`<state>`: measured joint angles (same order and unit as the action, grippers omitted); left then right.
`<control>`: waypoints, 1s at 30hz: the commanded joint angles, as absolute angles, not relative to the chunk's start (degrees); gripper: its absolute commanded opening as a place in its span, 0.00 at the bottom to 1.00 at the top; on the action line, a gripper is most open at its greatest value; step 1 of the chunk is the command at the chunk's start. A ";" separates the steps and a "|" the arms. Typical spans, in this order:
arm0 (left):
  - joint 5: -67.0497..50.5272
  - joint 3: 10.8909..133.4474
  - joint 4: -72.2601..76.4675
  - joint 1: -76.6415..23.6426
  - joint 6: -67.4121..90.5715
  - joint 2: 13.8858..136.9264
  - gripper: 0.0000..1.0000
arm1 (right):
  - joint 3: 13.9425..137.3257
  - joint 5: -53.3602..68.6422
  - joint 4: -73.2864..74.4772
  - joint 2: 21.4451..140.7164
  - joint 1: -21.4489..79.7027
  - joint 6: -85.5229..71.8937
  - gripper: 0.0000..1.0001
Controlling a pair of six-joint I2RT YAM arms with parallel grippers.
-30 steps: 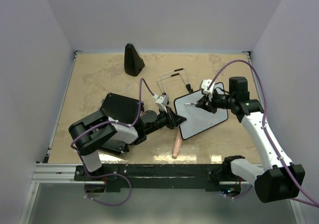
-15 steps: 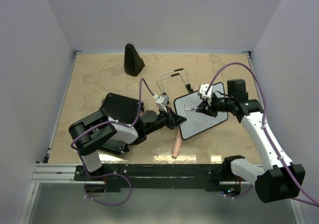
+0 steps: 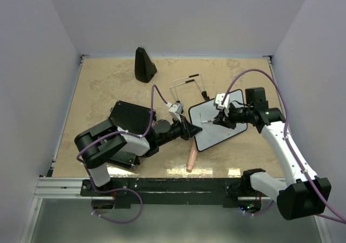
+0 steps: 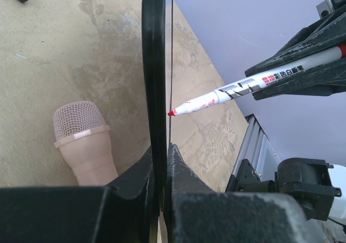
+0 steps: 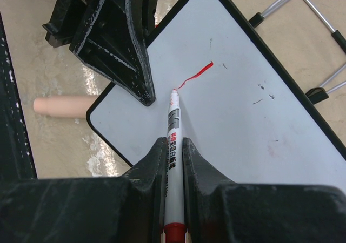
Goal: Write a sentence on the whiteboard
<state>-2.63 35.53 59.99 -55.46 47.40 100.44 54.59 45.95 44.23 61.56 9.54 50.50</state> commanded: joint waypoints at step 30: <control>-2.99 35.95 68.03 -55.11 46.32 99.49 0.00 | 54.40 41.56 34.52 61.08 9.84 40.60 0.00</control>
